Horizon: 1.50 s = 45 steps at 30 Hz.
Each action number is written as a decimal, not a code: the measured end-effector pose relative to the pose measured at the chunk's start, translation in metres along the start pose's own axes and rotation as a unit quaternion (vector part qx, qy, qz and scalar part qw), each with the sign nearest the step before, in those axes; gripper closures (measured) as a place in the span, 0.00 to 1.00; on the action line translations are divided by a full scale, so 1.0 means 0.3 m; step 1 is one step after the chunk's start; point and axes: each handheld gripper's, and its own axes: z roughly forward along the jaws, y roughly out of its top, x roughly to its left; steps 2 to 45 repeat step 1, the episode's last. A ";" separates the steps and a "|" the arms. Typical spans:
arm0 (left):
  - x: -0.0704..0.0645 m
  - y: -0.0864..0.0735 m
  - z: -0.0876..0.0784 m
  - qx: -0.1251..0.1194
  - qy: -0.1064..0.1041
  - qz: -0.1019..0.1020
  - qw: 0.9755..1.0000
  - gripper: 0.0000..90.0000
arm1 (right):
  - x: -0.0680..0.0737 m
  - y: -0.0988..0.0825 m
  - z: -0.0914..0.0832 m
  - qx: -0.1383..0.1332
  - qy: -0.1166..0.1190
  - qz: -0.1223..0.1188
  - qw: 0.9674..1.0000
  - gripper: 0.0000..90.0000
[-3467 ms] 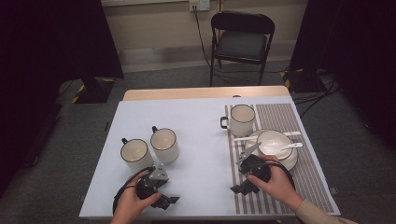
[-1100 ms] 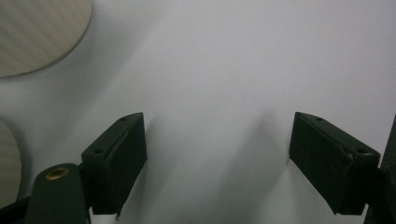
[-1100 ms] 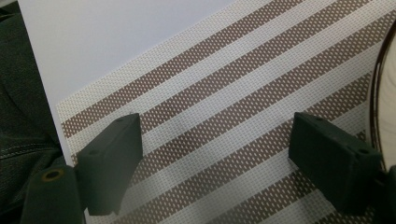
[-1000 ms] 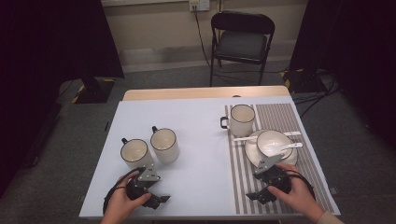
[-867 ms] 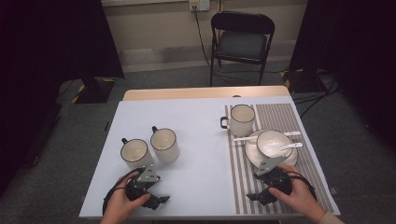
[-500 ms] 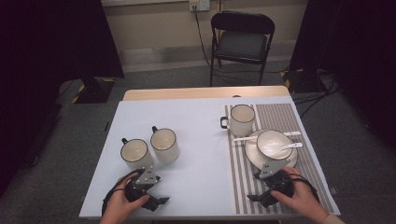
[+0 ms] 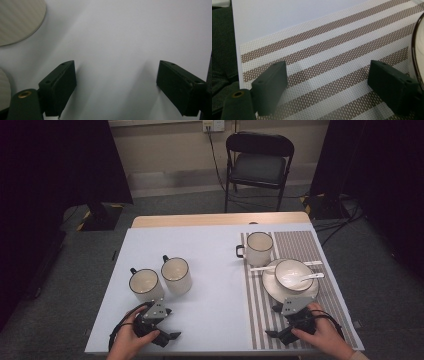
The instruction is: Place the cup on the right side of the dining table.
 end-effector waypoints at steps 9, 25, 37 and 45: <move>0.000 0.000 0.000 0.000 0.000 0.000 1.000 0.17 | 0.001 -0.001 0.000 0.000 0.000 -0.002 1.000 0.16; 0.000 0.000 0.000 0.000 0.000 0.000 1.000 0.17 | 0.001 -0.001 0.000 0.000 0.000 -0.002 1.000 0.16; 0.000 0.000 0.000 0.000 0.000 0.000 1.000 0.17 | 0.001 -0.001 0.000 0.000 0.000 -0.002 1.000 0.16; 0.000 0.000 0.000 0.000 0.000 0.000 1.000 0.17 | 0.001 -0.001 0.000 0.000 0.000 -0.002 1.000 0.16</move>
